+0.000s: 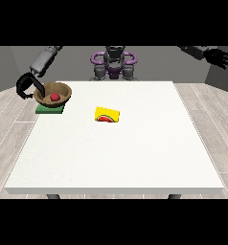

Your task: Pick the cup and pour the ball into the bowl, then pick the bowl and place it on the pad

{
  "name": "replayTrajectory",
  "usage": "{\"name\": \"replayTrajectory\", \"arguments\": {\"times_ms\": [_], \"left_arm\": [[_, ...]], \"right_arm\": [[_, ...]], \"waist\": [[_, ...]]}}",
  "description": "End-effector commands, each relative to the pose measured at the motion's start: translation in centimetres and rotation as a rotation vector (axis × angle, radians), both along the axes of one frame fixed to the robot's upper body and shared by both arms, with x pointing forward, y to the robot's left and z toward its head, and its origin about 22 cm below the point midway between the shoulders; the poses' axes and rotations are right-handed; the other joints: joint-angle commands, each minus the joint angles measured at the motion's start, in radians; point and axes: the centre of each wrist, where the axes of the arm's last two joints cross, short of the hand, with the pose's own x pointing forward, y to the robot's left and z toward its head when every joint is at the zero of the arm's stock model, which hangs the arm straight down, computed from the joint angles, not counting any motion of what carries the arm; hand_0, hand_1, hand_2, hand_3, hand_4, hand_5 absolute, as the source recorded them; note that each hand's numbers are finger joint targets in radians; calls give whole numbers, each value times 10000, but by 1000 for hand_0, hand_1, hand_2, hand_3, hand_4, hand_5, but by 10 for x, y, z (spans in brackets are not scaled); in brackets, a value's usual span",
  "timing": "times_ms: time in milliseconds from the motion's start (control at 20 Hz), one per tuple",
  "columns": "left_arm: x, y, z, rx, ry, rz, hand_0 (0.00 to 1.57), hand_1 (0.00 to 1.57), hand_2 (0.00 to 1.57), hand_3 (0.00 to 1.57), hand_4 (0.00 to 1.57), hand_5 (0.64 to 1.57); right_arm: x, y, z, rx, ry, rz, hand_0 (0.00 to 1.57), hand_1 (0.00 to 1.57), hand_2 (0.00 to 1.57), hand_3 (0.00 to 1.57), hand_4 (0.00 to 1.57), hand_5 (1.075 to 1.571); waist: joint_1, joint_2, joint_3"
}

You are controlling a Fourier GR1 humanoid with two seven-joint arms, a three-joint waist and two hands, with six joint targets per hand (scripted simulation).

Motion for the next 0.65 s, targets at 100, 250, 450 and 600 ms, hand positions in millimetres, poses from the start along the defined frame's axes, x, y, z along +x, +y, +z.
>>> {"name": "replayTrajectory", "arguments": {"times_ms": [100, 250, 450, 600], "left_arm": [[-1, -1, 12, 141, -180, -154, 0, 0, 0, 0, 1178, 1549], [17, -56, -8, 143, 814, -747, 0, 0, 0, 0, 1078, 1567], [29, -101, -33, -166, 2221, -1442, 0, 0, 0, 0, 902, 1559], [24, -93, -60, -378, 3298, -666, 0, 0, 0, 0, 902, 1559]], "right_arm": [[-2, -4, -13, 499, -256, 291, 0, 0, 363, 444, 0, 1412], [-4, -14, -3, 515, 736, 370, 0, 0, 0, 119, 0, 1369], [10, -7, 18, 541, 1373, 568, 0, 0, 0, 0, 0, 1356], [45, 49, 26, 859, 825, 2433, 0, 0, 0, 0, 476, 1434]], "waist": [[124, 143, 5], [88, -995, 21], [72, -2538, 5], [-561, -3679, -22]]}}
